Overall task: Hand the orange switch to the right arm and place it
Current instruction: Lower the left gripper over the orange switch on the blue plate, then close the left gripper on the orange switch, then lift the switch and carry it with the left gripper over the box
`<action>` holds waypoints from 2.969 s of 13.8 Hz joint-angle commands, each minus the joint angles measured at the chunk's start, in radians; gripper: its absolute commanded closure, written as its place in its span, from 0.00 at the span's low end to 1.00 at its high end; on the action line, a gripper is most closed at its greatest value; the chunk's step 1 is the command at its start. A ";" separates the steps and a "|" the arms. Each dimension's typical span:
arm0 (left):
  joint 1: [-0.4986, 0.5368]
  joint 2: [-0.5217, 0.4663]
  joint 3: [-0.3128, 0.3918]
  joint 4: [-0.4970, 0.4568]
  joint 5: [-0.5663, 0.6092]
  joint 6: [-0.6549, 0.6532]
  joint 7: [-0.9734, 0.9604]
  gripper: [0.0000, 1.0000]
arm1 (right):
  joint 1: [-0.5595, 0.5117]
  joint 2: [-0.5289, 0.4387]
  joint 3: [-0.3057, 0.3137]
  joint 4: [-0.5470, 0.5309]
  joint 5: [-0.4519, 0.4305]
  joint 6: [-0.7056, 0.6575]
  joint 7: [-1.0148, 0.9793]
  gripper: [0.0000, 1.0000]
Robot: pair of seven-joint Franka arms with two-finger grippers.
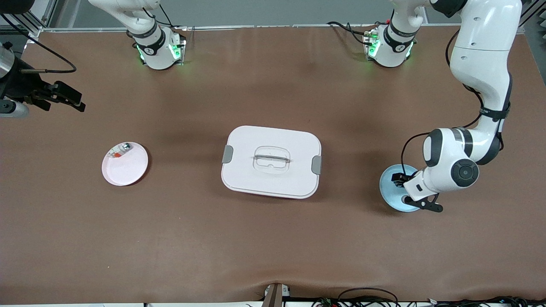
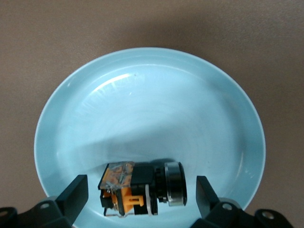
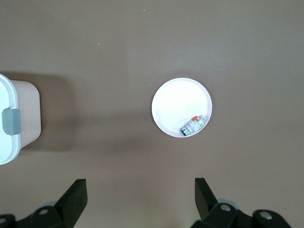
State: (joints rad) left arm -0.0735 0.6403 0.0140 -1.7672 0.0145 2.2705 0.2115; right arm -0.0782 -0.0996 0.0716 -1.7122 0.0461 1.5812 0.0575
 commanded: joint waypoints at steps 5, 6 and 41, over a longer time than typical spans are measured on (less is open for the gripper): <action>0.000 0.016 0.001 -0.003 -0.013 0.023 0.011 0.00 | -0.003 -0.014 -0.001 -0.010 0.005 -0.001 0.001 0.00; 0.001 0.016 0.001 -0.003 -0.013 0.023 0.011 0.00 | -0.005 -0.014 -0.001 -0.012 0.005 -0.001 0.001 0.00; -0.009 -0.268 -0.084 0.344 -0.271 -0.618 -0.708 0.76 | 0.000 -0.015 -0.003 -0.015 -0.063 0.051 -0.001 0.00</action>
State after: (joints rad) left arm -0.0829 0.3650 -0.0489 -1.4580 -0.2293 1.6770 -0.4045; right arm -0.0783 -0.0998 0.0677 -1.7226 0.0059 1.6277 0.0575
